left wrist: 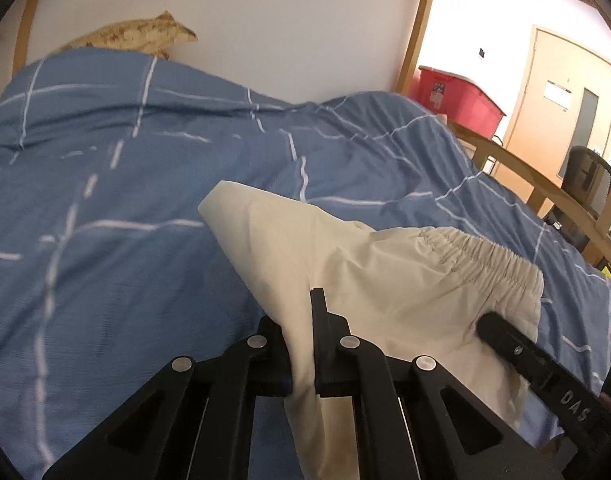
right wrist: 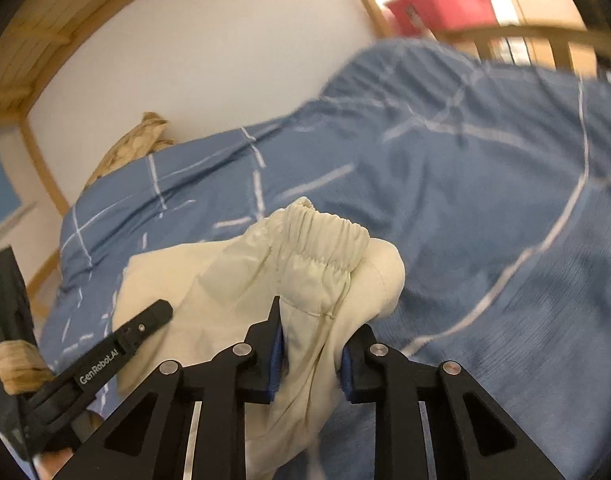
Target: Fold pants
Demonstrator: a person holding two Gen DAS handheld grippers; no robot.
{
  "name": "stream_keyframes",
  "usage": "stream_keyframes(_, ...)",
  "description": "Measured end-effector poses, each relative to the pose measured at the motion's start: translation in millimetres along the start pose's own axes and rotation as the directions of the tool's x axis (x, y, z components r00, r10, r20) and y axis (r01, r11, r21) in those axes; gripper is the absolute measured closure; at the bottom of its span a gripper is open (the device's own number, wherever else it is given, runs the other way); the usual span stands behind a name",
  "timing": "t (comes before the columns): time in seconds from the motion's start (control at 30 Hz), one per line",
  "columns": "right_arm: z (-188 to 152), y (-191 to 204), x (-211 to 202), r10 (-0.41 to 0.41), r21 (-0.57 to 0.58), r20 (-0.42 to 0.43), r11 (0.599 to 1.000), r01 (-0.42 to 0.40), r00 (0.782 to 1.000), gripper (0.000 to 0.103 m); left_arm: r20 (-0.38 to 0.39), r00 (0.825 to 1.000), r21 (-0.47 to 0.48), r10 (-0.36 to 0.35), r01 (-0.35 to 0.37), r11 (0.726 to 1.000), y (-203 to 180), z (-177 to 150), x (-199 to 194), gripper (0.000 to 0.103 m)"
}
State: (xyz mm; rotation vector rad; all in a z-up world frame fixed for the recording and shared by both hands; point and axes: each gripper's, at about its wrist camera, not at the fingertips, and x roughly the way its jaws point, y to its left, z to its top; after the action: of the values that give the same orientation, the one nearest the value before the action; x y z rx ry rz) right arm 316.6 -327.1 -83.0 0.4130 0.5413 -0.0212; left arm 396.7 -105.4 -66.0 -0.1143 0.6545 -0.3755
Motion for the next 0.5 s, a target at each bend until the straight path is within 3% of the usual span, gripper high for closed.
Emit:
stream_keyframes(0.1,4,15,-23,0.034,-0.003,0.018,0.999,-0.034,0.999,0.079,0.012,1.000,0.008,0.016,-0.016,1.000,7,7,-32,0.095)
stream_keyframes(0.27,-5,62,-59,0.108,-0.051,0.033,0.993,-0.107,0.994,0.079,0.062,0.992,0.054,0.111,-0.115,0.992,31,11,-105,0.095)
stream_keyframes(0.5,-36,150,-94,0.238,-0.103,0.003,0.966,-0.237,0.971,0.079,0.099,0.973,0.023,0.207,-0.210,0.977,104,9,-201,0.095)
